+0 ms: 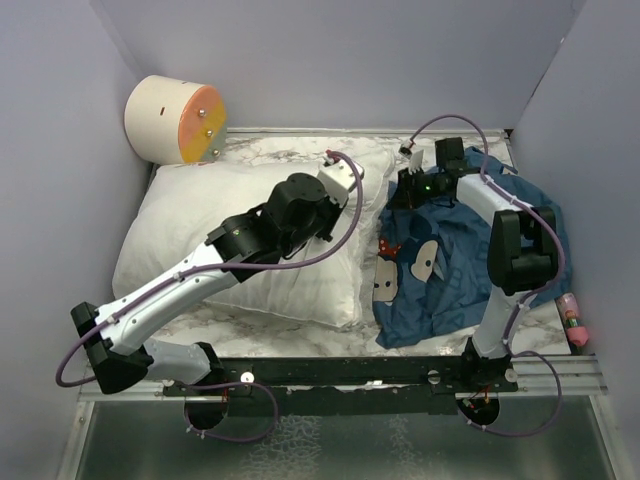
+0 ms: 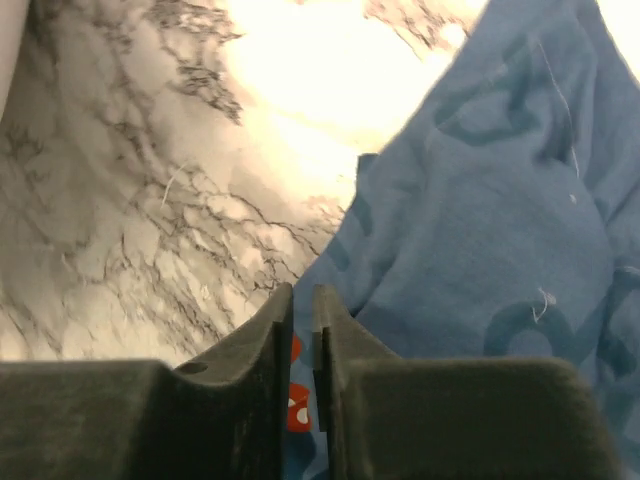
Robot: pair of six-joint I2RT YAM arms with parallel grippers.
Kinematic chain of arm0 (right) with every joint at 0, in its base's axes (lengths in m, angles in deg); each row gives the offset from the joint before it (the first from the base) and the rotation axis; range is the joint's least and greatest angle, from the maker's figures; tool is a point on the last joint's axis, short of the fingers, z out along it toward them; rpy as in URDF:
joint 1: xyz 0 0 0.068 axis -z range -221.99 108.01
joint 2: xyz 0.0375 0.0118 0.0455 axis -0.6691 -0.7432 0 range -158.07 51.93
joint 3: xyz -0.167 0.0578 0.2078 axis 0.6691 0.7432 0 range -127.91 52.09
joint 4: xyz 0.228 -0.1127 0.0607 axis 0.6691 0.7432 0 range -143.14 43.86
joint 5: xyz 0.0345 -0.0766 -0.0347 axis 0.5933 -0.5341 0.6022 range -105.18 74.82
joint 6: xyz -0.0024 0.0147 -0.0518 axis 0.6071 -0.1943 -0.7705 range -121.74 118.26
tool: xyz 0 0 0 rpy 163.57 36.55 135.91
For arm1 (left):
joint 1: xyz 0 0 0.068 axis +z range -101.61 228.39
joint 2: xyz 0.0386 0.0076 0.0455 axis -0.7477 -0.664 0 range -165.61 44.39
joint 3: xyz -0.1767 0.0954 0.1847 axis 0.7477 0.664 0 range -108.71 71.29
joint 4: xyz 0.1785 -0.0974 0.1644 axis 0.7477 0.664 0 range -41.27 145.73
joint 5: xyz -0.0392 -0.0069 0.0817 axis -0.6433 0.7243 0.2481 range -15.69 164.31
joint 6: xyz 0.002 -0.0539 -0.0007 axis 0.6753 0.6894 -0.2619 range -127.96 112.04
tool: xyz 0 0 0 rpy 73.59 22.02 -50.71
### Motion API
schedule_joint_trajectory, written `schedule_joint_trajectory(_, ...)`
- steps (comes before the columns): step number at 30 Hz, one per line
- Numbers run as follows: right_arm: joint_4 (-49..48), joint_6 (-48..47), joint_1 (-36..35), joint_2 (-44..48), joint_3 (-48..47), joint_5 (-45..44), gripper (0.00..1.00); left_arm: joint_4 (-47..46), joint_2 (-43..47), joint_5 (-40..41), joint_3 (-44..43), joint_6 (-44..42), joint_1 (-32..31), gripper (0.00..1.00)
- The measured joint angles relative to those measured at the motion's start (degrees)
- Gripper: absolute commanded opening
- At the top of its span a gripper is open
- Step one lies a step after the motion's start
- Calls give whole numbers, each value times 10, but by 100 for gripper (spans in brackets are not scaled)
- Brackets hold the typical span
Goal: Put the pillow into the pillowcase
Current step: Pick up the pillow at the center of the board, then adjust the pillowcase at the center of the board.
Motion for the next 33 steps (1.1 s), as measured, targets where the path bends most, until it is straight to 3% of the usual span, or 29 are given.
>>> schedule_joint_trajectory(3,-1,-15,-1,26,3,27,60,-10,39,-9,32,14,0,0)
schedule_joint_trajectory(5,-14,-22,-1,57,17,25,66,-20,70,-11,54,25,0,0)
schedule_joint_trajectory(9,-36,-29,-1,81,27,-18,67,-38,110,-13,89,43,0,0)
schedule_joint_trajectory(14,-42,-28,-1,36,21,-94,63,-55,116,-15,109,60,0,0)
schedule_joint_trajectory(16,-42,-28,-3,9,17,-118,44,-60,117,-15,113,66,0,0)
schedule_joint_trajectory(18,-40,-28,-4,-10,17,-134,17,-60,121,-15,114,69,0,0)
schedule_joint_trajectory(19,-38,-26,-5,-14,17,-138,9,-60,122,-15,114,71,0,0)
schedule_joint_trajectory(21,-36,-28,-6,-14,18,-141,2,-60,124,-15,115,73,0,0)
schedule_joint_trajectory(25,-38,-25,-10,6,20,-126,1,-60,125,-15,115,74,0,0)
schedule_joint_trajectory(29,-40,-21,-19,47,23,-40,1,-60,125,-17,115,75,0,0)
schedule_joint_trajectory(30,-42,-18,-24,54,23,-8,3,-60,125,-19,115,75,0,0)
schedule_joint_trajectory(33,-55,-1,-55,66,24,103,22,-60,126,-25,115,75,0,0)
